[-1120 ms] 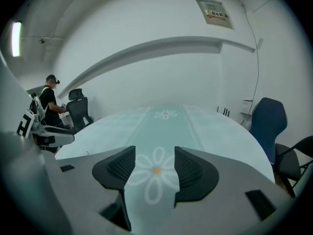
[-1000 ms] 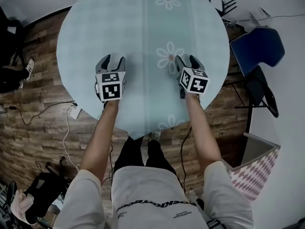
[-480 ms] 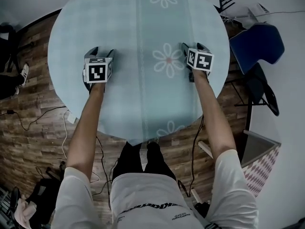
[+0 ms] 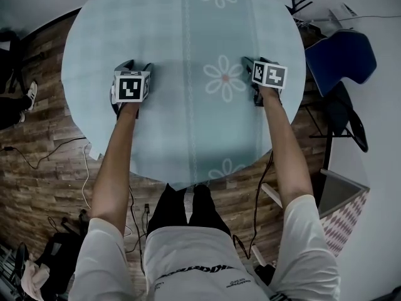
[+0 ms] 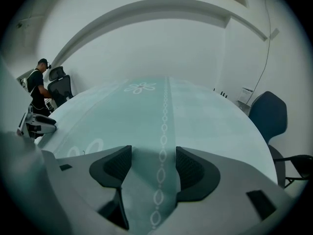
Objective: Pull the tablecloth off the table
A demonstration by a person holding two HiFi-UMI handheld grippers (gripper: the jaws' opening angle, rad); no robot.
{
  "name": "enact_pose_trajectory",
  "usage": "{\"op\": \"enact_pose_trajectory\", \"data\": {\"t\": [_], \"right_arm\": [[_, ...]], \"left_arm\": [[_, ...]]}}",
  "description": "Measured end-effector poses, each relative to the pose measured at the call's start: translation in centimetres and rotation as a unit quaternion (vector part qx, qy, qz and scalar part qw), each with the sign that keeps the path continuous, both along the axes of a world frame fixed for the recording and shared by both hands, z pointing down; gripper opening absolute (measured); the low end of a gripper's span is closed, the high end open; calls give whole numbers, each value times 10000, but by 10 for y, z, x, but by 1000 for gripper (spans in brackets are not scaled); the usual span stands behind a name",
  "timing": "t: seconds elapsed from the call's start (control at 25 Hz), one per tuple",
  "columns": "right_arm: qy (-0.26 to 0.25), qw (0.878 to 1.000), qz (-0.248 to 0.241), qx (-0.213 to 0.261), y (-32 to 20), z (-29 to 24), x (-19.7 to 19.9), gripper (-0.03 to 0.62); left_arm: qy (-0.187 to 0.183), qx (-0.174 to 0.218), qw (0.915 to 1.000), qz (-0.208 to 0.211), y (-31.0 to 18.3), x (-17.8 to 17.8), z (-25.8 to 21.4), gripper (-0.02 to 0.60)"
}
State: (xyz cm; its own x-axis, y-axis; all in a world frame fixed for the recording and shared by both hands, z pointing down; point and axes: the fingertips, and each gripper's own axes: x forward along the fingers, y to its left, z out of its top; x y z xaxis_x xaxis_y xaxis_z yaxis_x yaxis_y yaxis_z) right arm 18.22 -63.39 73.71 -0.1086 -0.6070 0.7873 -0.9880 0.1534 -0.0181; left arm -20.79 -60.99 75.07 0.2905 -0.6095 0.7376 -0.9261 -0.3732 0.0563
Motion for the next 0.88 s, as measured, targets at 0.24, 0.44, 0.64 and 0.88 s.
{"op": "enact_pose_trajectory", "data": {"t": [0.24, 0.44, 0.64, 0.88], "right_arm": [[-23, 9999, 84, 146, 4, -2, 0, 257], [2, 9999, 28, 115, 10, -2, 2, 150], [-72, 9998, 98, 152, 18, -2, 4, 43], [-176, 9996, 100, 174, 41, -1, 6, 34]], "left_arm": [[-53, -59, 9997, 215, 4, 6, -1, 197], [194, -75, 9997, 154, 9, 14, -2, 43], [42, 38, 9997, 216, 12, 18, -2, 20], [309, 0, 9994, 134, 30, 23, -3, 17]]}}
